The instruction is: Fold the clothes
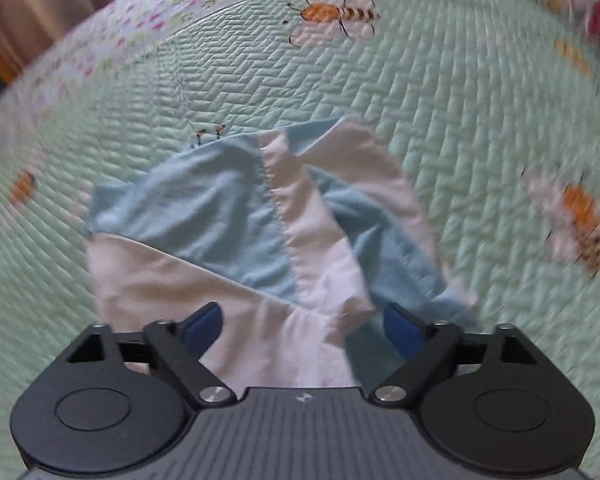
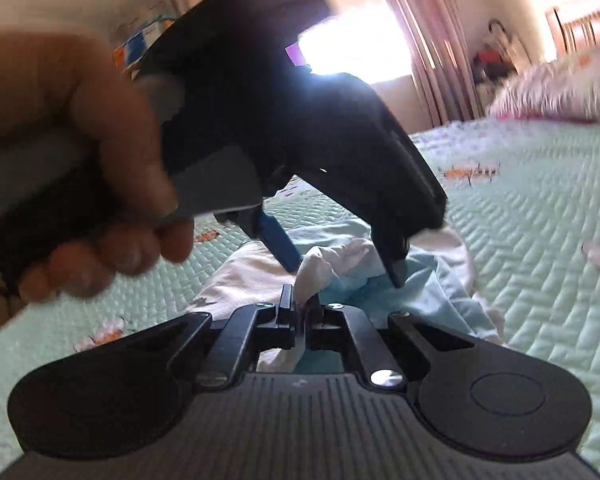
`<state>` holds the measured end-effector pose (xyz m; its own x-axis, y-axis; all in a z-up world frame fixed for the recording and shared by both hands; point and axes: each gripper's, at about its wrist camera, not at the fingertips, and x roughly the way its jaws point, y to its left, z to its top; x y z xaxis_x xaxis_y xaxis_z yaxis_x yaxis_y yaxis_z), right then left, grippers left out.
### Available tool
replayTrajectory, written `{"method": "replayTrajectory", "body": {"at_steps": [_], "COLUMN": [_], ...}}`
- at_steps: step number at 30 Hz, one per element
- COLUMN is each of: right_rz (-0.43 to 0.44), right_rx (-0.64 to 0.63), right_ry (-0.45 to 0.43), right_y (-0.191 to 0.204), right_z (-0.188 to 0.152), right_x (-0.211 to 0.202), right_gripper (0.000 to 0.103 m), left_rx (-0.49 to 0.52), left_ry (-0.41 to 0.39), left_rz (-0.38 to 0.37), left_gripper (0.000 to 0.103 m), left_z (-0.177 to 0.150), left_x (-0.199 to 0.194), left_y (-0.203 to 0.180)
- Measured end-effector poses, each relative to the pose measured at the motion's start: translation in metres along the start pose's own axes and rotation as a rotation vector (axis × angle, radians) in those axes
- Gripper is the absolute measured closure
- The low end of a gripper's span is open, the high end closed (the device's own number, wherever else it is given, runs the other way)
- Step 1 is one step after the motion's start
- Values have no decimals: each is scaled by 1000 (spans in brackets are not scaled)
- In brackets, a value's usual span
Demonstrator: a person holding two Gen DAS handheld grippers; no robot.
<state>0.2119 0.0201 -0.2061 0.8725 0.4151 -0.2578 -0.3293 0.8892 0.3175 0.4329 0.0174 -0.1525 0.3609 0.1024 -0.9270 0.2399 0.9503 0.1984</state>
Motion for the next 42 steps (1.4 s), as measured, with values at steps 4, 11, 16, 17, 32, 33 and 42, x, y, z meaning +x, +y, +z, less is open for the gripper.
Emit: {"method": "replayTrajectory", "body": {"at_steps": [4,11,16,17,32,33,42], "right_rz": [-28,-52,-48,-45,-33,-33,16], "right_rx": [-66,-162,-146,-141,429,512,812], "right_ry": [-23,-68,-50,-52,-32,0,61], "right_y": [14,33,30,30,-66,-79,-112], "right_z": [2,5,4,5,2,-6,-31], "right_x": [-6,-16,-17,-18,-50,-49,-58], "right_gripper": [98,98,98,98,98,98,98], "left_rx": [114,242,197,185,166,176,-88], "left_ry": [62,120,98,77,-163,-134,-485], "left_rz": [124,341,299,296,5,8,-390], "left_gripper": [10,31,91,93,85,74,11], "left_z": [5,12,17,18,28,27,11], "left_x": [6,38,39,36,18,30,-69], "left_y": [-18,-36,-23,-22,-63,-69,-8]}}
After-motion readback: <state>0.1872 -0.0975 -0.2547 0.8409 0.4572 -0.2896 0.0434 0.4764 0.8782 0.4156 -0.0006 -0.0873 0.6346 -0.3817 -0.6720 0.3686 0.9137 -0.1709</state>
